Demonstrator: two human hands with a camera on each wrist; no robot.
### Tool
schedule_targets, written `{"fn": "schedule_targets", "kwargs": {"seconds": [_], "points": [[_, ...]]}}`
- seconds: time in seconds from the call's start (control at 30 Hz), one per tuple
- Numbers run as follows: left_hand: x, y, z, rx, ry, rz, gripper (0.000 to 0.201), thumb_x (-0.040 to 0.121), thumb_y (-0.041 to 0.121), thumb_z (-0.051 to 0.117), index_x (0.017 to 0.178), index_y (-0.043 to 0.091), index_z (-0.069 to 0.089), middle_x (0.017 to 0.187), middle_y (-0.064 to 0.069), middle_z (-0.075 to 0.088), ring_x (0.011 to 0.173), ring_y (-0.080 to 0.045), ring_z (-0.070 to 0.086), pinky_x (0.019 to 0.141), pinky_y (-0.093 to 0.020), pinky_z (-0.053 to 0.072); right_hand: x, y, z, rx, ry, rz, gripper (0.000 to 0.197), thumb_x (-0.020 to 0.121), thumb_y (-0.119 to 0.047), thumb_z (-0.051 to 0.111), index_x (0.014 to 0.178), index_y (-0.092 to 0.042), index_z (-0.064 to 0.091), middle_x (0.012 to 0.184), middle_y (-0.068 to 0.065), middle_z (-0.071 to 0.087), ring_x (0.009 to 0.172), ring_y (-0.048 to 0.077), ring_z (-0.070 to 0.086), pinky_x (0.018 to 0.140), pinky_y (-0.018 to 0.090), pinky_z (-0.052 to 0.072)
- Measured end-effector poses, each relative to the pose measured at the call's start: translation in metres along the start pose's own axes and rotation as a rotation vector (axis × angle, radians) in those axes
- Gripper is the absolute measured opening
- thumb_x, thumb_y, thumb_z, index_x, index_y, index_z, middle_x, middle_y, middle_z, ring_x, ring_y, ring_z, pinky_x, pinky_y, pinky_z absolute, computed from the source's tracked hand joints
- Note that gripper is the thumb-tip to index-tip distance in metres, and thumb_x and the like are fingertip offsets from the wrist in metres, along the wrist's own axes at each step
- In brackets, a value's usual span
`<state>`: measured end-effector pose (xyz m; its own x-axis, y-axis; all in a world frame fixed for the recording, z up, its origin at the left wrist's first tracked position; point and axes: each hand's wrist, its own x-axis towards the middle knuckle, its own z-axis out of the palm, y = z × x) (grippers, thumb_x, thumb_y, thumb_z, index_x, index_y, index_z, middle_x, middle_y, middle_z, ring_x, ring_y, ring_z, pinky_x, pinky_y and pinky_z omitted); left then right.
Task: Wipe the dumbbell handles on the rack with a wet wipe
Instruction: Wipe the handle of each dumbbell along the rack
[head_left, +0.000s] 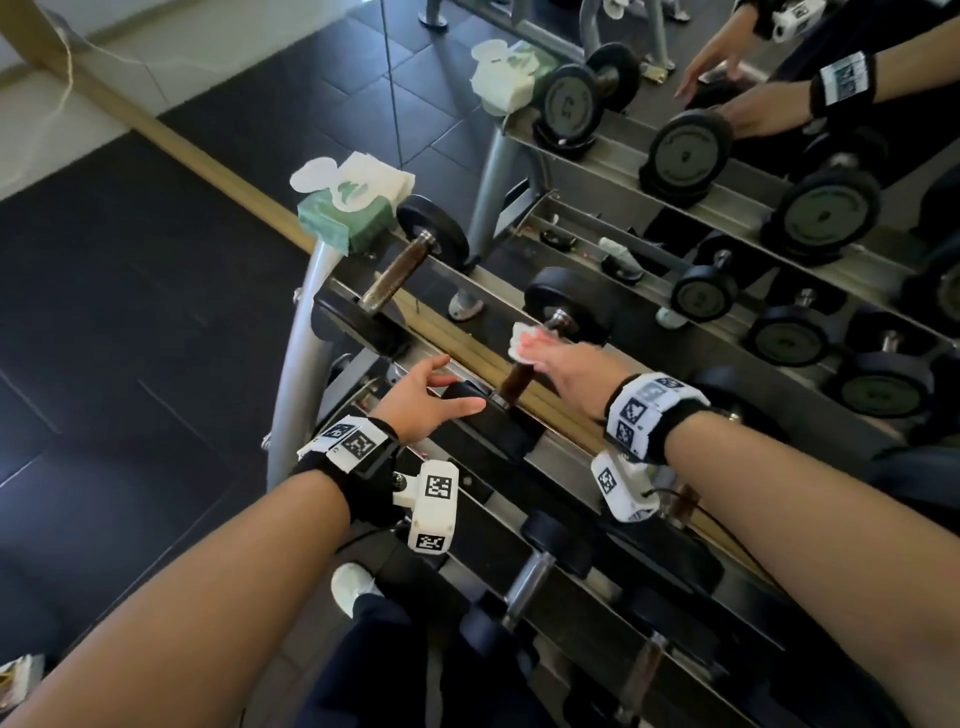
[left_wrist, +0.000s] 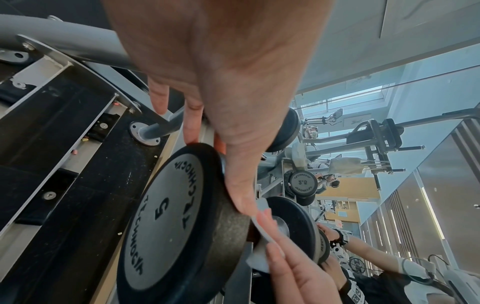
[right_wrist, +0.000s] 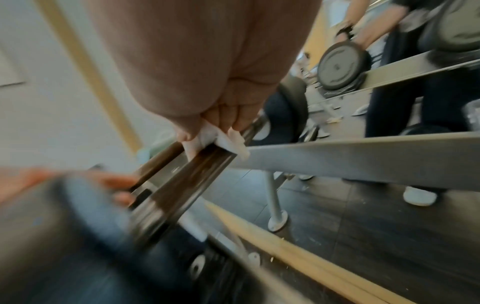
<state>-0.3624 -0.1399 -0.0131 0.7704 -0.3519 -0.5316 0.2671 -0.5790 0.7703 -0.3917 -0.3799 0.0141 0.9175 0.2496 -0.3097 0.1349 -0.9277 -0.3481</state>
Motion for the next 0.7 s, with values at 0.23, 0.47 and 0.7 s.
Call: {"fn": "schedule_targets", "kwargs": {"seconds": [0.23, 0.47, 0.7], "points": [[0.003, -0.001, -0.002, 0.014, -0.005, 0.003, 0.081, 0.077, 0.044, 0.079, 0.145, 0.031, 0.038, 0.136, 0.01, 0.054, 0.122, -0.015, 0.052, 0.1, -0.035, 0.045, -0.009, -0.015, 0.026, 0.268, 0.165, 0.142, 0.045, 0.102, 0.001, 0.035, 0.146, -0.006, 0.042, 0.162, 0.009, 0.026, 0.152, 0.028, 0.016, 0.118, 0.025, 0.004], [0.003, -0.006, 0.001, 0.001, 0.004, 0.037, 0.076, 0.076, 0.042, 0.08, 0.141, 0.027, 0.045, 0.134, 0.007, 0.056, 0.114, -0.011, 0.056, 0.101, -0.034, 0.046, -0.04, -0.04, 0.045, 0.804, 0.218, 0.337, 0.031, 0.104, -0.012, 0.045, 0.129, -0.01, 0.064, 0.133, 0.005, 0.063, 0.125, 0.016, 0.057, 0.115, 0.031, 0.034], [0.004, -0.007, -0.001, 0.021, -0.003, 0.068, 0.067, 0.075, 0.045, 0.08, 0.133, 0.032, 0.051, 0.129, 0.012, 0.057, 0.102, -0.003, 0.059, 0.089, -0.026, 0.047, -0.036, -0.026, 0.043, 1.051, 0.718, 0.599, 0.035, 0.106, -0.018, 0.039, 0.13, -0.01, 0.064, 0.128, 0.008, 0.065, 0.12, 0.021, 0.057, 0.108, 0.03, 0.04]]}}
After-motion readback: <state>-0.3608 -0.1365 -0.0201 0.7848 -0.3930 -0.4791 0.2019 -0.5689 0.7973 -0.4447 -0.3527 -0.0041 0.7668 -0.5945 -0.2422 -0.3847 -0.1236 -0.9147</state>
